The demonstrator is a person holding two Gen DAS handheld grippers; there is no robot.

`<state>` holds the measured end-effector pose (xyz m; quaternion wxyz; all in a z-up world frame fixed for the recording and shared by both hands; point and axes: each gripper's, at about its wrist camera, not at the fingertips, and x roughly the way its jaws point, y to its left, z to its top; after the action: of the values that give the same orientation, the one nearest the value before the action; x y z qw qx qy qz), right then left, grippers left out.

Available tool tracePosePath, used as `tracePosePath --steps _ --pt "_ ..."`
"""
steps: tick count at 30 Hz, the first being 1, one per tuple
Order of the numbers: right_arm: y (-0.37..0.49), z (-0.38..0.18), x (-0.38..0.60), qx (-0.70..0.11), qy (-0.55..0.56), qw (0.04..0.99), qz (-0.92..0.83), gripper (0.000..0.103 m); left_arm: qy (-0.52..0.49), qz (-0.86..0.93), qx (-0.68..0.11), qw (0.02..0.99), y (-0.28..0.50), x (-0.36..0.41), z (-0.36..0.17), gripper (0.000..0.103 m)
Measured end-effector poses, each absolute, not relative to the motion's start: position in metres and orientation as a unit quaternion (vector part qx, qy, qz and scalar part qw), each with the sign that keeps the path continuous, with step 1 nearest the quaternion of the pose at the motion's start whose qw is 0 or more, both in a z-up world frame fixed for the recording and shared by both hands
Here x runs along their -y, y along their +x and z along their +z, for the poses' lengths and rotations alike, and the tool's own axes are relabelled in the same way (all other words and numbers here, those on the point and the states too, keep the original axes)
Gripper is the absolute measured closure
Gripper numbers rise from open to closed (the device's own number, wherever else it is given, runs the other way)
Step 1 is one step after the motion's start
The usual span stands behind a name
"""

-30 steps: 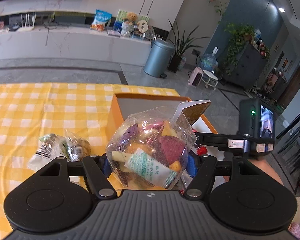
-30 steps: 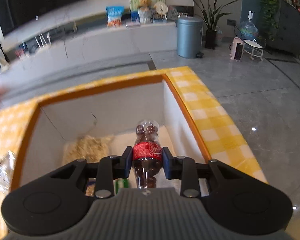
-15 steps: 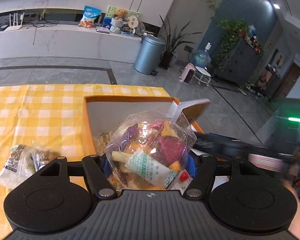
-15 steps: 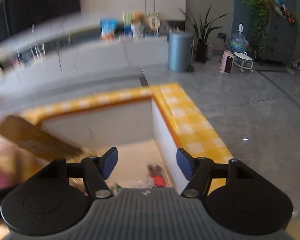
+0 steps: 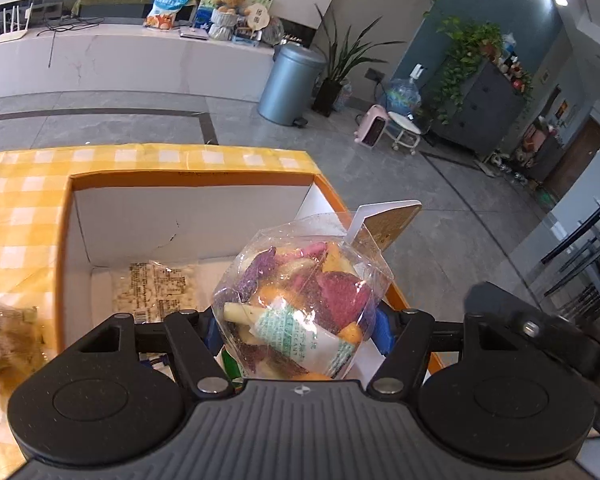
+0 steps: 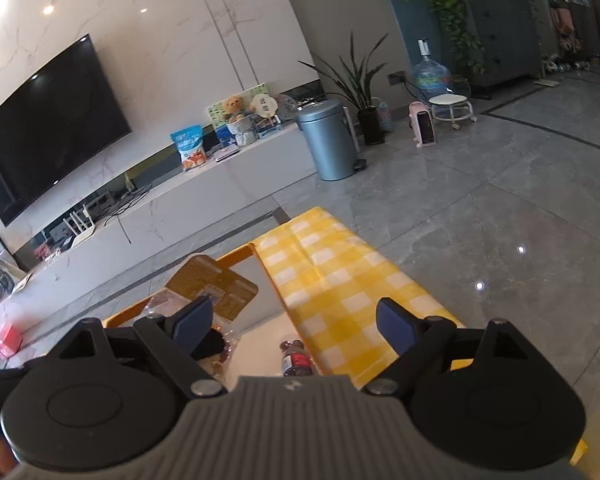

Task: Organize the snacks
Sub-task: 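Open both tools to drop the cola and fruit bag into the box, then move both tools back from the box toward the remaining snacks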

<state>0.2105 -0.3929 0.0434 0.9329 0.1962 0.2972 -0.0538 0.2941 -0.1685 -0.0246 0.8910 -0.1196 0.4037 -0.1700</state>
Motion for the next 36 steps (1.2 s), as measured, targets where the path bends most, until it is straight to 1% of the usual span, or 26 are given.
tracePosePath --steps 6,7,8,11,13,16,19,27,36 --pt "0.212 0.037 0.396 -0.311 0.196 0.929 -0.052 0.016 -0.101 -0.135 -0.406 0.898 0.301 0.178 -0.032 0.025" --pt "0.212 0.037 0.396 -0.312 0.198 0.928 -0.054 0.016 -0.106 -0.128 -0.407 0.898 0.300 0.177 -0.033 0.022" --pt "0.213 0.036 0.397 -0.314 0.199 0.927 -0.057 0.016 -0.108 -0.121 -0.406 0.900 0.299 0.177 -0.032 0.011" --pt "0.212 0.035 0.397 -0.321 0.201 0.923 -0.066 0.016 -0.084 -0.096 -0.379 0.916 0.292 0.177 -0.027 0.004" --pt "0.212 0.035 0.397 -0.325 0.198 0.922 -0.067 0.016 -0.069 -0.074 -0.360 0.927 0.282 0.176 -0.023 0.003" --pt "0.210 0.036 0.395 -0.324 0.196 0.923 -0.069 0.016 -0.061 -0.086 -0.369 0.923 0.278 0.171 -0.014 0.003" --pt "0.208 0.040 0.392 -0.316 0.198 0.925 -0.066 0.016 -0.077 -0.107 -0.387 0.913 0.277 0.161 -0.002 0.003" --pt "0.201 0.055 0.372 -0.298 0.200 0.933 -0.035 0.016 -0.041 -0.093 -0.378 0.920 0.258 0.148 0.029 0.003" --pt "0.193 0.071 0.351 -0.287 0.178 0.941 -0.023 0.016 -0.032 -0.084 -0.385 0.918 0.245 0.128 0.039 0.003"
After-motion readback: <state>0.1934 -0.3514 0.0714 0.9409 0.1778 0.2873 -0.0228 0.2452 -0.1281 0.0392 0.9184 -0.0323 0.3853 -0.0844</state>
